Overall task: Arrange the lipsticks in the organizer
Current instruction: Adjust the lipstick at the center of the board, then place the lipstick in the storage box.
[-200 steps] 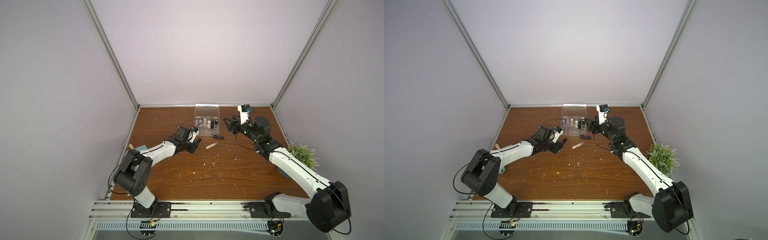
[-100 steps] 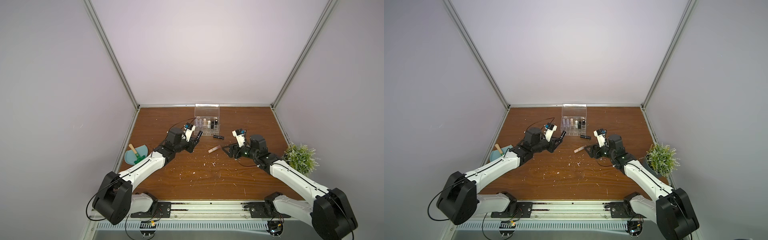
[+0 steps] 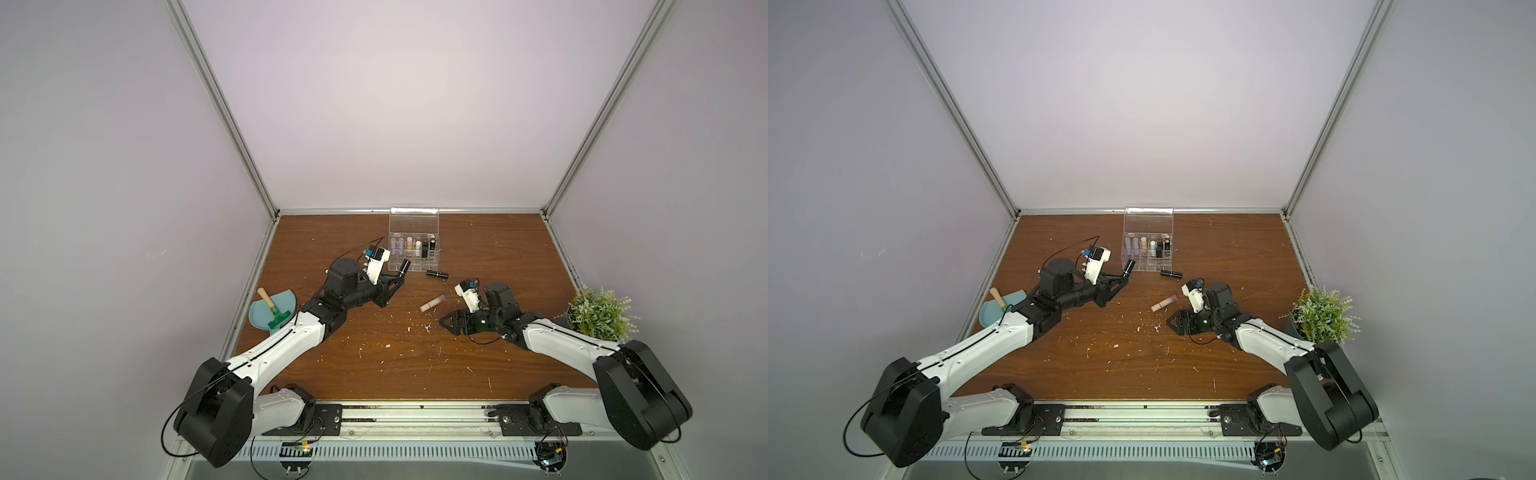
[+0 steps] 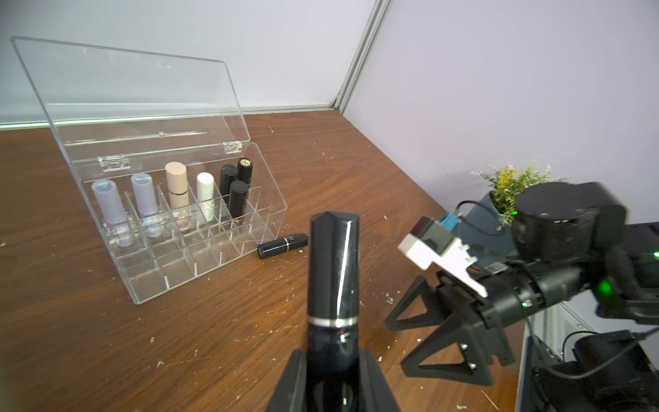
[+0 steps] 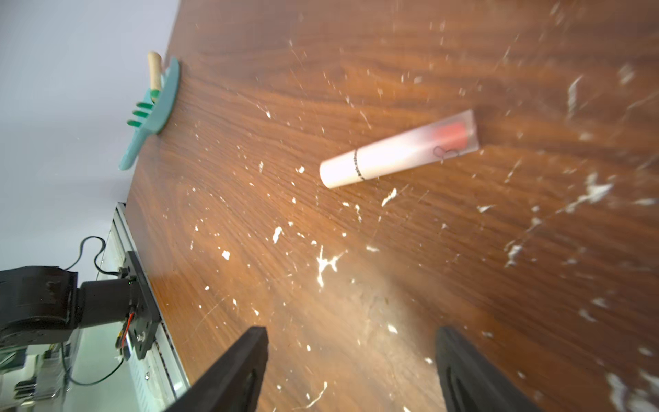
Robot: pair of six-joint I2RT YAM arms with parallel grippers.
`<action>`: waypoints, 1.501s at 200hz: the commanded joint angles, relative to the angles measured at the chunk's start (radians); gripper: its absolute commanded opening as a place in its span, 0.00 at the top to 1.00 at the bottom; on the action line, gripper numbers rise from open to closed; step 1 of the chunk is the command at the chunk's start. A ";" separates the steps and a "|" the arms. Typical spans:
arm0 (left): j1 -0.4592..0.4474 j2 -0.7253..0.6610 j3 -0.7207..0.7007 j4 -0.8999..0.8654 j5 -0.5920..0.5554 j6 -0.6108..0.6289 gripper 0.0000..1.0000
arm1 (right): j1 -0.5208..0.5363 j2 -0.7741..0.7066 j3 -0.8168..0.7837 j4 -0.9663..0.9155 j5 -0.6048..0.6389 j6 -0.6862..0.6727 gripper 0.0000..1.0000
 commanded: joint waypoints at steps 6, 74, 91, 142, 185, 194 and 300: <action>-0.018 -0.023 -0.018 0.066 0.053 -0.037 0.84 | 0.017 0.082 0.073 0.061 -0.026 -0.004 0.19; -0.025 -0.060 -0.015 0.073 0.094 -0.053 0.84 | 0.030 0.228 0.178 0.095 0.002 0.002 0.19; -0.028 -0.063 -0.013 0.077 0.106 -0.057 0.84 | 0.033 0.235 0.193 0.088 0.011 0.000 0.19; -0.035 -0.063 -0.024 0.081 0.120 -0.062 0.84 | 0.034 0.205 0.192 0.073 0.022 -0.001 0.19; -0.045 -0.039 -0.028 0.083 0.176 -0.054 0.84 | 0.036 0.008 0.188 0.027 -0.003 0.017 0.17; -0.049 -0.028 -0.030 0.090 0.189 -0.054 0.84 | 0.036 -0.046 0.200 0.015 -0.019 0.023 0.16; -0.100 0.030 -0.007 0.105 0.213 -0.054 0.84 | 0.036 -0.215 0.374 -0.043 -0.266 0.050 0.12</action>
